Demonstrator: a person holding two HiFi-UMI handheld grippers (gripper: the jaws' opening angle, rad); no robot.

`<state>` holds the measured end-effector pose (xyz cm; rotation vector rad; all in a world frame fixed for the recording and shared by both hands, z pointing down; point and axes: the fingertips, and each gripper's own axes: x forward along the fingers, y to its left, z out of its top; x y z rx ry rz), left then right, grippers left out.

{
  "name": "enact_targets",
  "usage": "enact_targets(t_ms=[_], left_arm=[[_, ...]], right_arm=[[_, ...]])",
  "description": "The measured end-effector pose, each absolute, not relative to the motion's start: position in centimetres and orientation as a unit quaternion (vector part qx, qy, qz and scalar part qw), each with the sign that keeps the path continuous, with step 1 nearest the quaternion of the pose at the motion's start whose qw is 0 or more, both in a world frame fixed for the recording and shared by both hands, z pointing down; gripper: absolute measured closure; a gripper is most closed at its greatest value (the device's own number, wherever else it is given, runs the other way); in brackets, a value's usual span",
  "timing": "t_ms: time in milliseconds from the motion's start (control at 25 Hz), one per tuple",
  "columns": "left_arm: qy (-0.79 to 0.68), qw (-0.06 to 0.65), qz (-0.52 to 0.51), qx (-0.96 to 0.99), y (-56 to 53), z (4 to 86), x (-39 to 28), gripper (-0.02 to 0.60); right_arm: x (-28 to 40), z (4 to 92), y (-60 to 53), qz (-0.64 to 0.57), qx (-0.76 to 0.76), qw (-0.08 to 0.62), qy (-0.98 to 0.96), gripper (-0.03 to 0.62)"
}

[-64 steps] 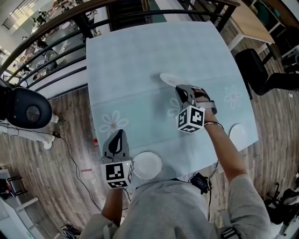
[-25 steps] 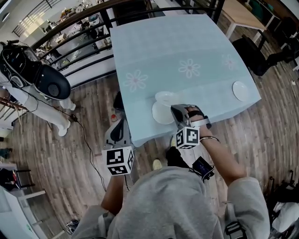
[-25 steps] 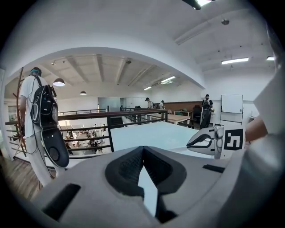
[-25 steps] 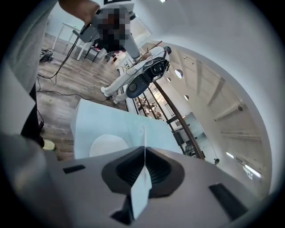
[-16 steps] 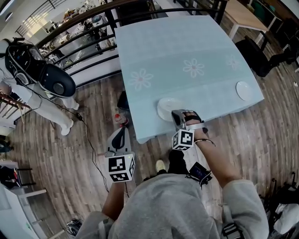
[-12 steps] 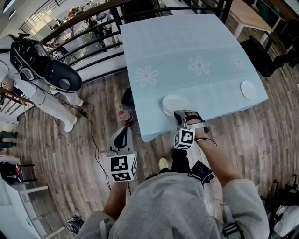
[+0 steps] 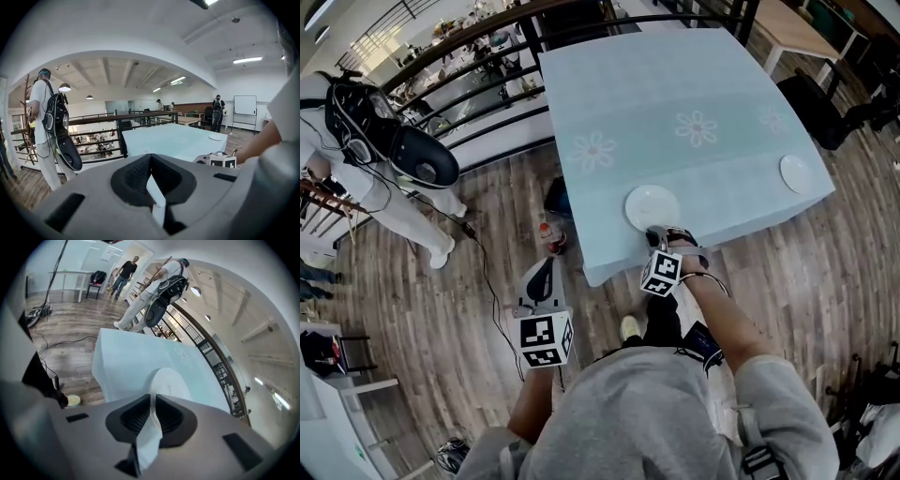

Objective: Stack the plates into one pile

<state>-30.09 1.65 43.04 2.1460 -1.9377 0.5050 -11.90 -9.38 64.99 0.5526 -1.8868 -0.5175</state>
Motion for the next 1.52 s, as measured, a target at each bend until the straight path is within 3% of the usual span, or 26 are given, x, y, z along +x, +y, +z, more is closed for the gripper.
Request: enact_targets(t_ms=[280,560,920,1240,1520], left_arm=[[-0.656,0.101,0.167,0.729,2.3,42.5,-30.7,0.565],[-0.637,0.103,0.156,0.748,1.0,43.1,-29.8,0.565],[-0.561,0.1,0.138,0.81,-1.2,43.5,-21.5,0.565],[-0.491,0.092,0.137,0.855,-3.4,43.8,-14.0,0.565],[-0.461,0.091,0.139,0.872,-5.9,43.7,-8.2,0.565]], right_arm=[[-11.0,63.6,-9.3,-0.052,0.266,0.483,-0.832,0.451],[-8.2,57.0,-9.8,-0.02,0.342,0.382,-0.858,0.451],[4.3,50.6,-6.0,0.03,0.496,0.268,-0.825,0.474],[16.8,49.4,-3.5,0.051,0.608,0.26,-0.749,0.474],[23.3,49.5,-4.4,0.057,0.643,0.259,-0.719,0.474]])
